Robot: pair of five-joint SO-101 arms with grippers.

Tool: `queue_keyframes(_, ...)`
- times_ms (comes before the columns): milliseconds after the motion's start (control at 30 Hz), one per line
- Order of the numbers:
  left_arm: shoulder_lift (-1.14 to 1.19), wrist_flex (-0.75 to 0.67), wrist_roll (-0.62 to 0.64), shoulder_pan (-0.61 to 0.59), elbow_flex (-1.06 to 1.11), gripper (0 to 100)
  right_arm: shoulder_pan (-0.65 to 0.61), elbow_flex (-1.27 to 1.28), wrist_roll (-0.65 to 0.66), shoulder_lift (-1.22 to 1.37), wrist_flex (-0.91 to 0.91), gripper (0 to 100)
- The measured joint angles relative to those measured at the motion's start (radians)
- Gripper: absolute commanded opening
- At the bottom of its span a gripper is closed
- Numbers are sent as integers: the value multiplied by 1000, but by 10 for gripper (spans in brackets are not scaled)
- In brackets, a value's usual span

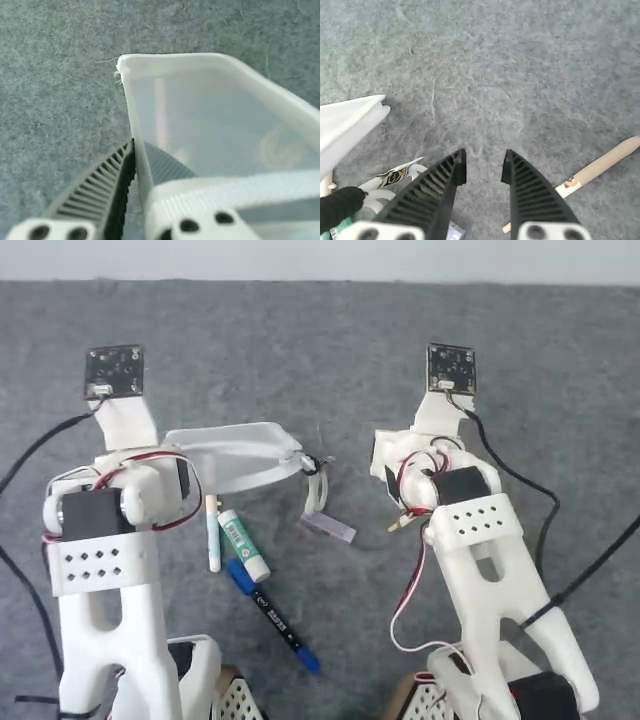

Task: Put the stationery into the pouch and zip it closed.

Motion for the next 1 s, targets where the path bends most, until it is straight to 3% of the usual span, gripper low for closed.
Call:
queue_keyframes(367,0,-32,9,-9,20,9,2,0,0,0,0,134)
queue_keyframes(633,0,-35,11,-37,20,9,72,-51,0,0,135,134)
queue_keyframes(1000,0,-35,11,-37,20,9,196,-149,-49,77,153,134)
